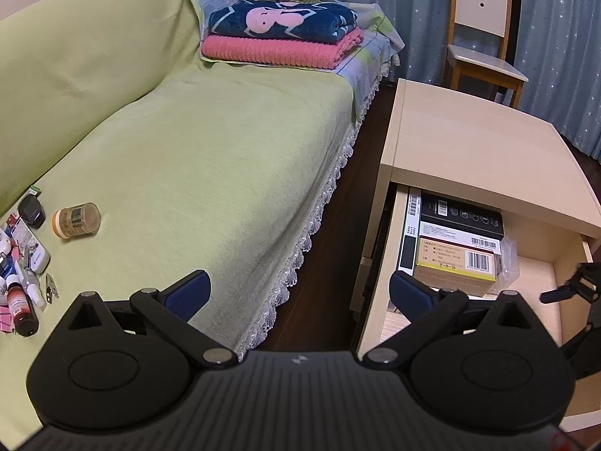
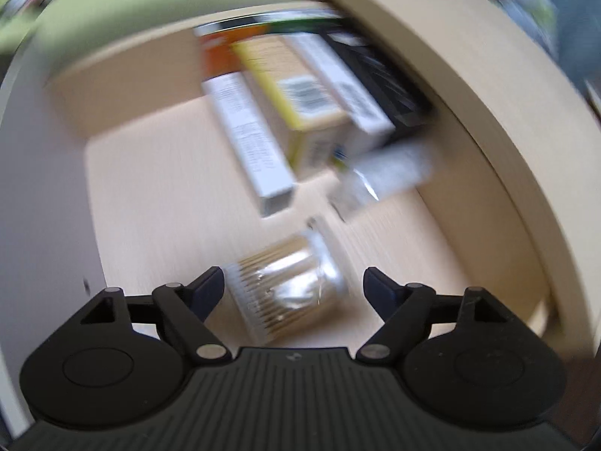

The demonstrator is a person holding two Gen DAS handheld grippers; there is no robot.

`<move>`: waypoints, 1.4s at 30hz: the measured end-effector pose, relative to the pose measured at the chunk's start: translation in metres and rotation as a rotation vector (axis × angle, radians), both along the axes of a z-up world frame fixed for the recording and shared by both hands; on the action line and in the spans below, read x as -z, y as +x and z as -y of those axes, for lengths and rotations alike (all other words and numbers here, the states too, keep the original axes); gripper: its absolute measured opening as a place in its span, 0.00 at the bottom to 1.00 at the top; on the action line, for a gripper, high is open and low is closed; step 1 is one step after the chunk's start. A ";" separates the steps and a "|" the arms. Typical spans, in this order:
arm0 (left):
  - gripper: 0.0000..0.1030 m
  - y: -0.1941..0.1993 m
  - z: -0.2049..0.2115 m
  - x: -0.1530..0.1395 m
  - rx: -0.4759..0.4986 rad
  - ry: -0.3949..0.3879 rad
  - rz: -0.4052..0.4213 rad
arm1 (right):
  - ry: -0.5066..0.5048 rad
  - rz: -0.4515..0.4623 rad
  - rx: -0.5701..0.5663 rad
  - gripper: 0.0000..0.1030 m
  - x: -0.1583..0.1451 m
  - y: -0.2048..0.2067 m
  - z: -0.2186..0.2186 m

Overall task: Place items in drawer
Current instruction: 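Regrasp the cotton swab bag in the drawer with the right gripper, then push the cotton swab bag beside the clear packet and release it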

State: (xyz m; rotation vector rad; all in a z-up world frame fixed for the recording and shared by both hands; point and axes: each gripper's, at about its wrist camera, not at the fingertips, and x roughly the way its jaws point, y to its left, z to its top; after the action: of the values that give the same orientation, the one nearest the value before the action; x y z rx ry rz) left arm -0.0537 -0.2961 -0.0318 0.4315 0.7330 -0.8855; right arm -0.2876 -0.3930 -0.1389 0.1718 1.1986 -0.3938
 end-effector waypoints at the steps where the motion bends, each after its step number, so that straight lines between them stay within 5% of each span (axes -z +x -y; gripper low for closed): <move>1: 0.99 0.000 0.000 0.000 0.003 0.001 0.002 | 0.036 0.016 0.089 0.76 0.000 -0.002 0.006; 6: 0.99 -0.002 0.000 -0.002 0.009 -0.003 0.004 | 0.195 0.050 0.505 0.75 0.014 -0.007 0.028; 11: 0.99 0.001 -0.004 -0.003 -0.006 -0.003 0.009 | 0.246 0.001 0.688 0.65 0.040 -0.010 0.038; 14: 0.99 0.005 -0.005 -0.002 -0.020 0.001 0.002 | 0.265 0.003 0.693 0.68 0.042 -0.011 0.042; 16: 0.99 0.005 -0.006 -0.002 -0.024 -0.001 -0.002 | 0.266 0.010 0.676 0.53 0.040 -0.013 0.042; 20: 0.99 0.003 -0.006 -0.003 -0.014 -0.008 -0.001 | 0.240 -0.001 0.628 0.50 0.032 -0.018 0.037; 28: 0.99 0.000 -0.003 -0.003 0.000 -0.012 -0.001 | -0.059 -0.082 0.406 0.49 0.000 -0.015 0.005; 35: 0.99 -0.006 -0.004 -0.005 0.018 -0.016 0.010 | 0.214 -0.041 0.433 0.52 0.013 -0.009 0.023; 42: 0.99 -0.001 -0.006 -0.005 -0.002 -0.008 0.010 | 0.287 0.013 0.470 0.52 0.009 -0.019 0.053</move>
State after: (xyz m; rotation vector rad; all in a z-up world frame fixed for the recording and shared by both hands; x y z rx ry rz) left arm -0.0546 -0.2902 -0.0267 0.4276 0.7206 -0.8834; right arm -0.3062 -0.4455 -0.1476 0.7109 1.1935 -0.6263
